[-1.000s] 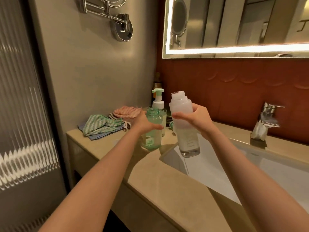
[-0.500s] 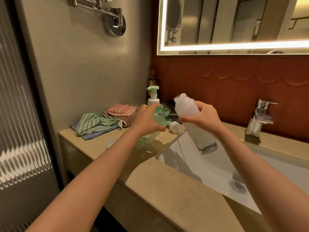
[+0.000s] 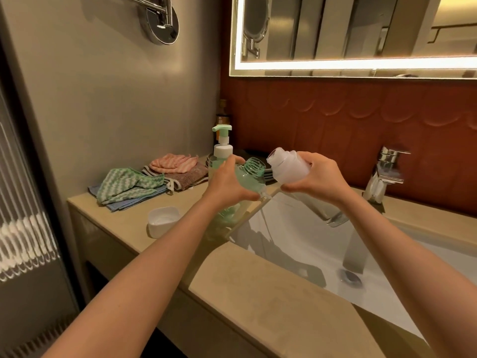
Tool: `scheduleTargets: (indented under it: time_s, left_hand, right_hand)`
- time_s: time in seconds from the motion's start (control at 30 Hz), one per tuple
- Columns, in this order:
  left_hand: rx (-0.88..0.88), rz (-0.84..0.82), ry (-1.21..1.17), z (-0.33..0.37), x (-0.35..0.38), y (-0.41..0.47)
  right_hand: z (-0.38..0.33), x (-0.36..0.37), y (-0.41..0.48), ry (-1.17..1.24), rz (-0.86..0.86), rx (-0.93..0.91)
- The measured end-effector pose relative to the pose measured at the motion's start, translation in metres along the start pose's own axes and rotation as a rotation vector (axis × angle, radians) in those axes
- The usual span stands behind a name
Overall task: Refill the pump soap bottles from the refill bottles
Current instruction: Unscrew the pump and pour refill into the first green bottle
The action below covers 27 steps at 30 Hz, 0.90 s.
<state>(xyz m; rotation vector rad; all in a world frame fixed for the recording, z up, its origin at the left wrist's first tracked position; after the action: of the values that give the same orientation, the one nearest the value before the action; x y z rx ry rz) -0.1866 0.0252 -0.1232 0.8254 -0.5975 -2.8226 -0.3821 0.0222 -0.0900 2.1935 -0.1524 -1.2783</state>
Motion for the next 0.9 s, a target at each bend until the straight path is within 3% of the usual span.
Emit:
scheduleTargets:
  time_s: [0.23, 0.47, 0.9]
  left_hand:
    - [-0.054, 0.034, -0.121, -0.015, -0.012, 0.001]
    - [-0.007, 0.062, -0.022, -0.026, -0.027, 0.001]
    - [-0.005, 0.098, -0.076, -0.038, -0.029, 0.003]
  right_hand:
    - [-0.011, 0.007, 0.006, -0.036, -0.021, -0.026]
    - [-0.029, 0.017, 0.020, -0.113, -0.055, -0.079]
    - [-0.042, 0.027, 0.032, -0.274, -0.057, -0.131]
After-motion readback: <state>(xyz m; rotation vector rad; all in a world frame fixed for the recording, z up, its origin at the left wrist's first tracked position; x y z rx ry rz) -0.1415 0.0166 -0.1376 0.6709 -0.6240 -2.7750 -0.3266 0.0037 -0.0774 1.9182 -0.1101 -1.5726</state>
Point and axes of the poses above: each hand's wrist, its own y-axis towards the middle knuckle, its own x-axis out of the palm, z = x × y, the point moved 1 cm from there along y, towards the middle knuckle, and after that the axes turned 7 degrees about -y, right-handed, at the moved point
